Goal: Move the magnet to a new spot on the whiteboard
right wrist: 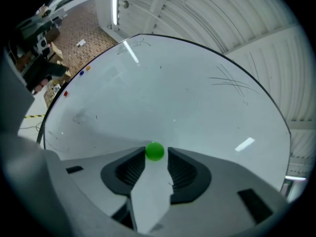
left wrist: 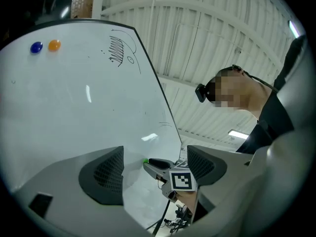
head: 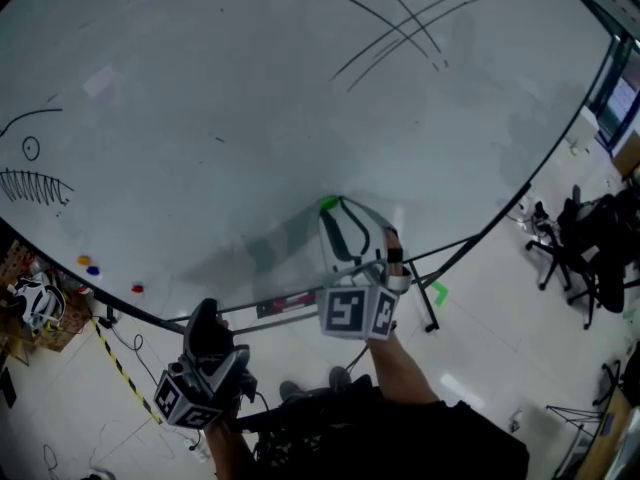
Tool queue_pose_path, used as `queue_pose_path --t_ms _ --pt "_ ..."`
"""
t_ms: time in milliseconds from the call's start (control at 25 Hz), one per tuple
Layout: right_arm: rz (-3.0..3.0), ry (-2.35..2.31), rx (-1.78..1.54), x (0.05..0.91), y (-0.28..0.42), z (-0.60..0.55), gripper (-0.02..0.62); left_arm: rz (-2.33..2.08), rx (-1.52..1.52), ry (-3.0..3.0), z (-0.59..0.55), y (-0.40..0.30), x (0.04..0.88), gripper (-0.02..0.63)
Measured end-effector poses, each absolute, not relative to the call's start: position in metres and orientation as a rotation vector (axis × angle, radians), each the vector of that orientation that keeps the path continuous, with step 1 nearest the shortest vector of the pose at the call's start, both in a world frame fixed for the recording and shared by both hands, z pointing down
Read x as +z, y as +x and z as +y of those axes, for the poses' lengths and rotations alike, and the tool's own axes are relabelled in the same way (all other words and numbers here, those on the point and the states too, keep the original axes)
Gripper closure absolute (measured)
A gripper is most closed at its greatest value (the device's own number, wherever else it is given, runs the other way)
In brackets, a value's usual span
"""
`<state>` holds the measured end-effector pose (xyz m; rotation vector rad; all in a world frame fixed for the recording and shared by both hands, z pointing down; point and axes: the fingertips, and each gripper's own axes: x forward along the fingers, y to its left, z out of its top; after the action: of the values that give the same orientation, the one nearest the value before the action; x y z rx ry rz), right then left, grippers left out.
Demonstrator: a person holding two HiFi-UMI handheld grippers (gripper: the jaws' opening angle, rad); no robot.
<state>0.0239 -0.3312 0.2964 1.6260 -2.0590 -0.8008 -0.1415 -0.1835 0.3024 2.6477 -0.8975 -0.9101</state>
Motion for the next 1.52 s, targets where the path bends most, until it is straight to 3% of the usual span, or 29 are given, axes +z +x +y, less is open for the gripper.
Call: queue_pose_path --t_ms 160,400,560,840,1080,1520 --pt "-2.353 1.644 -0.647 0.293 0.033 -0.314 0.423 -0.833 -0.902 2.659 -0.191 -0.133 0.3 0.207" --pt "-3.08 1.344 0.022 0.299 0.06 -0.274 0.426 -0.809 -0.884 2.663 -0.195 -0.119 0.301 0.207" --pt "-3.323 1.151 0.24 0.304 0.075 -0.255 0.465 -0.858 -0.868 2.643 -0.193 -0.112 0.305 0.207" --pt "-3.443 0.884 0.296 0.313 0.084 -0.24 0.526 -0.998 -0.825 2.609 -0.18 -0.096 0.311 0.207" --pt "-3.513 0.72 0.302 0.313 0.084 -0.229 0.541 -1.101 -0.774 2.575 -0.162 -0.091 0.318 0.207" --pt "-3.475 0.943 0.138 0.304 0.101 -0.166 0.541 -0.959 -0.844 2.6 -0.122 -0.097 0.31 0.207"
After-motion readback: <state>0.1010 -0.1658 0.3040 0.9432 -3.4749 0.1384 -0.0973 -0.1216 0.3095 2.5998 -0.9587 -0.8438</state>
